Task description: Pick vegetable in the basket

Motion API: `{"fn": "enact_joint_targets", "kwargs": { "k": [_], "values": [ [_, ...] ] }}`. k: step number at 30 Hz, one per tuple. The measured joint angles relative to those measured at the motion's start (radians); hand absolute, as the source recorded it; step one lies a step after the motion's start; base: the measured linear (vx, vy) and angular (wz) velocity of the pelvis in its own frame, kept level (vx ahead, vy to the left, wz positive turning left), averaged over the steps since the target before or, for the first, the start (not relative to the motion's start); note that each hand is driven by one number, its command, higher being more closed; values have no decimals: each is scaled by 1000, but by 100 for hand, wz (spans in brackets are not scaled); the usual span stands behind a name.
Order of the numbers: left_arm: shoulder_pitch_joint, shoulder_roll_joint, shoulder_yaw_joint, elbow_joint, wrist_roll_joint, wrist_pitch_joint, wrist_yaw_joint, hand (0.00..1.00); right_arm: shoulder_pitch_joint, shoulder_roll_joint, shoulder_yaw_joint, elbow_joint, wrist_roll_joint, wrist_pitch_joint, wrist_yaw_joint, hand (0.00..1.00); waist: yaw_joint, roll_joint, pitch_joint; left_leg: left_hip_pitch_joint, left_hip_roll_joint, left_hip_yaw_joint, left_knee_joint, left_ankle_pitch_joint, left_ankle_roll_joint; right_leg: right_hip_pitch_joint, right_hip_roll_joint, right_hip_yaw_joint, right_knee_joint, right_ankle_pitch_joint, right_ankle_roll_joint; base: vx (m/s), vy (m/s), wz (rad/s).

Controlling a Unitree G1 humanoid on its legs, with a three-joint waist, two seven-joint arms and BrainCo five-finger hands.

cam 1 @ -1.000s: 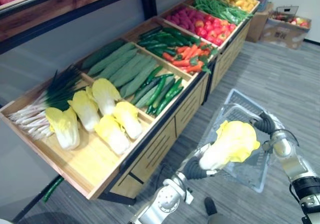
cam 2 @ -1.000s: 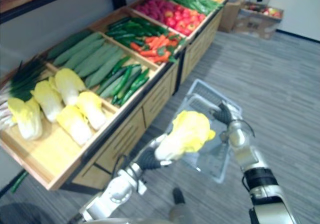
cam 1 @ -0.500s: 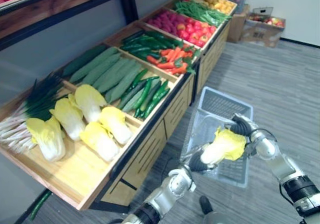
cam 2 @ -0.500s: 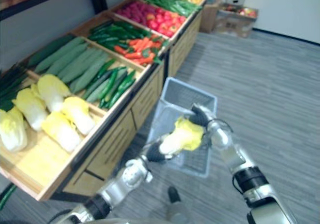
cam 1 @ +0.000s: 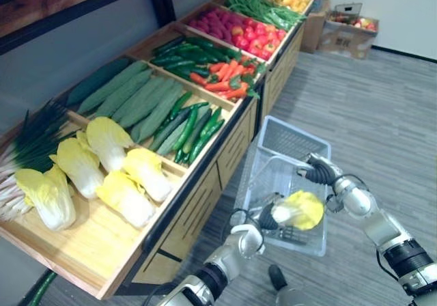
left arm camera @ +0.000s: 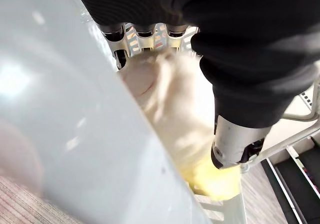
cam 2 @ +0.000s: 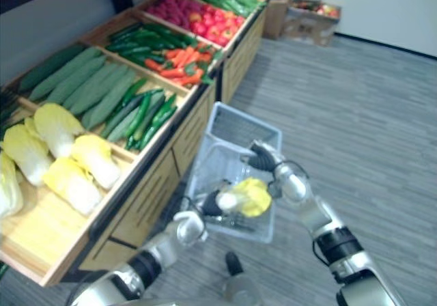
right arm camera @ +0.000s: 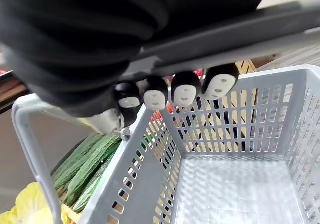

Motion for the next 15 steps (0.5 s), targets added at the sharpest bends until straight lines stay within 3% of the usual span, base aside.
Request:
{"fn": "enact_joint_targets", "kwargs": {
  "k": [15],
  "values": [
    [-23,-9,6,33,22,4,-38,0,27,45,-34,23,-1,0,4,100,3,-6,3,-3,0,-49,0,0,0,21,-11,-30,-6,-2,1,-19,-6,6]
  ]
}}
